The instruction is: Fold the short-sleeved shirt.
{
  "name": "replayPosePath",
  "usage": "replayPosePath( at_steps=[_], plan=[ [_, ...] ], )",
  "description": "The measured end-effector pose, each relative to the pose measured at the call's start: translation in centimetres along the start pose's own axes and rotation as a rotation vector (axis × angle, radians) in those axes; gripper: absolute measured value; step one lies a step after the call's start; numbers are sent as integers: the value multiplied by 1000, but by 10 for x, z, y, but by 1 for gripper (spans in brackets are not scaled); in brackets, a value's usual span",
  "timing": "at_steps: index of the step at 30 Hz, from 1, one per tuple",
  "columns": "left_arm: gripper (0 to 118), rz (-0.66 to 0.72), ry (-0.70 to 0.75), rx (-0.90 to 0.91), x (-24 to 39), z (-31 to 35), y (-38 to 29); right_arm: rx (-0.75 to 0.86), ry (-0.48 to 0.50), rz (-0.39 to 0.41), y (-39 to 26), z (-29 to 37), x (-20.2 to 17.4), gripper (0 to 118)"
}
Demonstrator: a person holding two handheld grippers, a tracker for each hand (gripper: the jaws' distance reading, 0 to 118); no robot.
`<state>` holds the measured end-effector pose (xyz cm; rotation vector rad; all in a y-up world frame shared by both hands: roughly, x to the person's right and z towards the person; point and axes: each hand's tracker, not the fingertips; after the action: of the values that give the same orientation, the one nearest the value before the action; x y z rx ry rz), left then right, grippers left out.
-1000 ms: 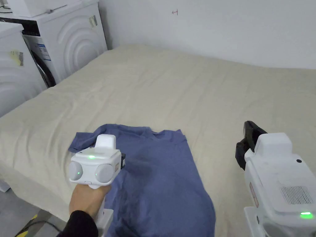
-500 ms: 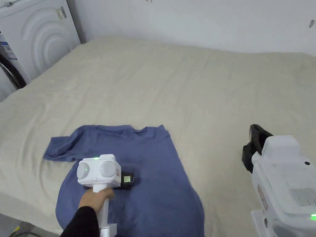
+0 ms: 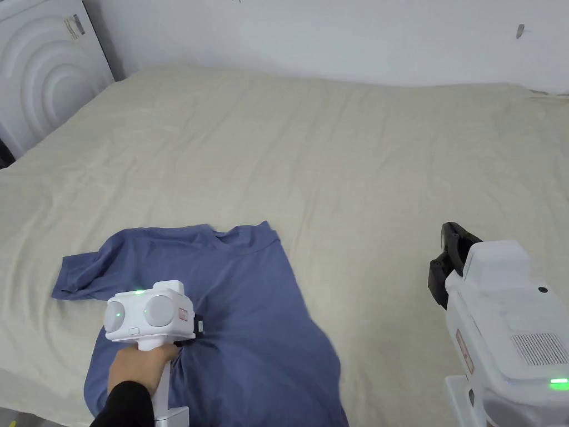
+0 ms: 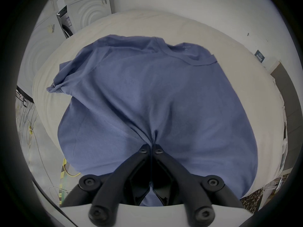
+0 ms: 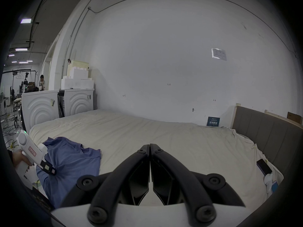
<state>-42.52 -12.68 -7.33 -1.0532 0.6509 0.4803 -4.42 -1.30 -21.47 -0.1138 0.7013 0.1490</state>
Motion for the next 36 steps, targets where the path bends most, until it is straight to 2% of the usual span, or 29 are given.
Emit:
replayPosePath(
  at_steps=[6, 9, 15, 23, 32, 36],
  plan=[
    [0, 143, -223, 90, -14, 54, 7, 26, -23, -11, 6, 16, 16, 0],
    [0, 165, -315, 150, 3, 86, 11, 40, -44, -21, 8, 27, 28, 0],
    [0, 3, -386, 238, 71, 121, 44, 58, -98, -24, 11, 51, 55, 0],
    [0, -285, -466, 313, 193, 162, 69, 96, -232, -21, 17, 88, 104, 0],
    [0, -420, -698, 344, 305, 212, 70, 123, -387, -11, 26, 129, 156, 0],
    [0, -514, -750, 337, 343, 223, 55, 124, -436, -2, 27, 140, 169, 0]
  ],
)
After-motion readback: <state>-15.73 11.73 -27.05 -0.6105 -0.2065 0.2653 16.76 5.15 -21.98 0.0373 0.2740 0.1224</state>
